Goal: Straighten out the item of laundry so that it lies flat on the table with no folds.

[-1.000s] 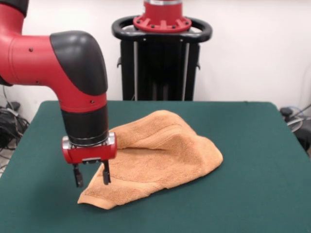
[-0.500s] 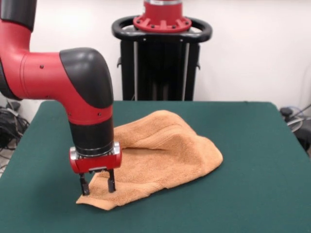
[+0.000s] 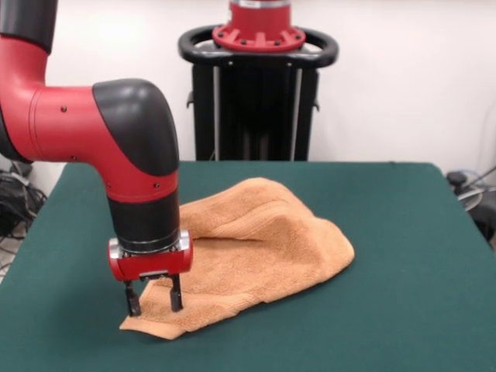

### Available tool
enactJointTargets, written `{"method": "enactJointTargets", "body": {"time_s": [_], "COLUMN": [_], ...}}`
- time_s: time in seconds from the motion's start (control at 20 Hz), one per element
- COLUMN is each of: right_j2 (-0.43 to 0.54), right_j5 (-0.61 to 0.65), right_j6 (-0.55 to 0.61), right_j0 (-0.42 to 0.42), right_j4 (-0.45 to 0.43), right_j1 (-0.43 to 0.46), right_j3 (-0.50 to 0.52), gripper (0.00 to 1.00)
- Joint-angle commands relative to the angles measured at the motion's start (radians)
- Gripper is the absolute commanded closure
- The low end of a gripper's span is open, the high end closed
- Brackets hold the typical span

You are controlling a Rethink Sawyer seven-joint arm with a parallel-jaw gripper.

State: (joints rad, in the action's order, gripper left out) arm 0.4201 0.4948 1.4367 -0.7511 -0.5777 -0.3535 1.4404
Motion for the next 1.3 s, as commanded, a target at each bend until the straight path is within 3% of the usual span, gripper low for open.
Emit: {"method": "enactJointTargets", "body": {"time_s": [0.05, 0.3, 0.35, 1.05, 1.2, 1.3], "right_j2": [0.039, 0.051, 0.062, 0.036, 0.059, 0.084], "right_j5": [-0.053, -0.073, -0.086, -0.046, -0.003, 0.058], "right_j6": [-0.083, -0.090, -0.088, -0.036, -0.030, -0.031], "right_j0": [0.011, 0.002, -0.012, 0.017, 0.011, 0.005], "right_j4": [-0.078, -0.084, -0.077, -0.053, -0.014, 0.036], "right_j1": [0.126, 0.131, 0.134, 0.030, -0.083, -0.215], "right_j3": [-0.126, -0.126, -0.116, -0.043, 0.040, 0.128], "gripper": [0.00, 0.00, 1.00, 1.00, 1.00, 1.00]}}
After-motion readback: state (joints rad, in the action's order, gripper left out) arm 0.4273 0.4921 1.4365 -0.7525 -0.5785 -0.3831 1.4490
